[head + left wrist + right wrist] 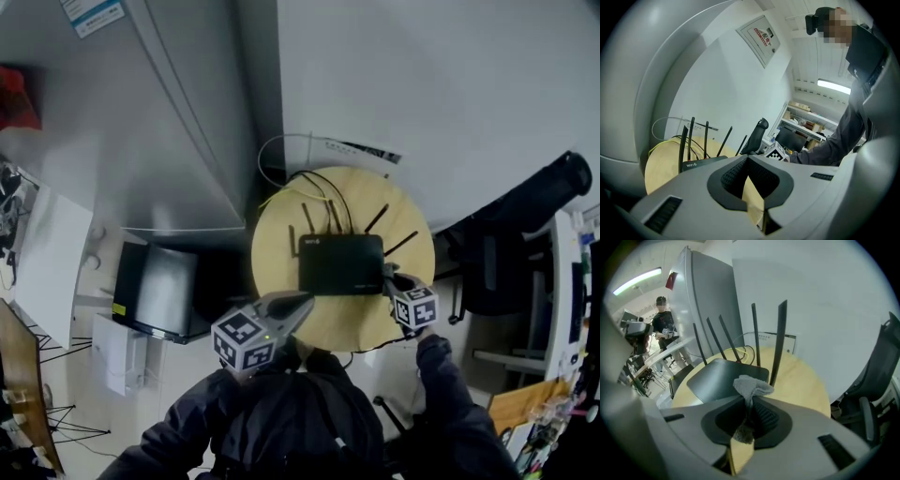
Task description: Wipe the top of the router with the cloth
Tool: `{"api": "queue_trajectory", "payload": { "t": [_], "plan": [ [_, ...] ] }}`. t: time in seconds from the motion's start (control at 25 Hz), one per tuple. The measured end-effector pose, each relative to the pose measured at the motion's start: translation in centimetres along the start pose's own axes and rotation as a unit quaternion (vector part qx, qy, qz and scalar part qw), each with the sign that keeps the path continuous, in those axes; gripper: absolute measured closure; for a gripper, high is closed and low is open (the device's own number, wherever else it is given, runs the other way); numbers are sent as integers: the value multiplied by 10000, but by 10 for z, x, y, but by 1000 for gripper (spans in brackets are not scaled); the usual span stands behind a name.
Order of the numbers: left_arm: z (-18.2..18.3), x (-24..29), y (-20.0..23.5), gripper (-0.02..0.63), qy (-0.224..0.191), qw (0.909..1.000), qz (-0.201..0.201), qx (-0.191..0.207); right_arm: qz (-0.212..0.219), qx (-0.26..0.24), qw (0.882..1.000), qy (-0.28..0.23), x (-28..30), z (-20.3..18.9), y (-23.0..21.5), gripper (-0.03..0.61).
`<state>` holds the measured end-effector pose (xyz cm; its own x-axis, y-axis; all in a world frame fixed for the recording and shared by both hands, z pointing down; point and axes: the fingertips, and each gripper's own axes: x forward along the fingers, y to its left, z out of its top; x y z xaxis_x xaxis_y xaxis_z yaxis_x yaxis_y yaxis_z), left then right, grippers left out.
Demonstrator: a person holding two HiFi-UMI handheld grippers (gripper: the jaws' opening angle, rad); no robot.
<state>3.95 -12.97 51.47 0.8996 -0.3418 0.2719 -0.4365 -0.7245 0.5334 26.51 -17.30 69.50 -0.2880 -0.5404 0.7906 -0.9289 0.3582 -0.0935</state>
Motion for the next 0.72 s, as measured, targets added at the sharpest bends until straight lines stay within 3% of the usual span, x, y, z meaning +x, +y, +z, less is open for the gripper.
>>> {"api": "queue_trajectory", "payload": {
  "t": [0.12, 0.2, 0.36, 0.56, 0.72],
  "plan": [
    [2, 4, 2, 621, 8, 10000, -1, -4, 201, -428, 9988, 122, 3, 4, 3, 509],
    [4, 8, 2, 621, 24, 10000, -8, 7, 213, -460, 9985, 204, 4, 3, 1, 509],
    [9, 13, 3, 621, 20, 10000, 2, 27, -107, 79, 9993, 354, -3, -23, -2, 509],
    [7, 15, 4, 621, 60, 10000, 15, 22, -88, 513, 9964, 668, 0, -73, 17, 509],
    [5, 15, 4, 621, 90, 10000, 8, 13, -95, 648, 9954, 704, 6, -79, 29, 509]
  ]
}}
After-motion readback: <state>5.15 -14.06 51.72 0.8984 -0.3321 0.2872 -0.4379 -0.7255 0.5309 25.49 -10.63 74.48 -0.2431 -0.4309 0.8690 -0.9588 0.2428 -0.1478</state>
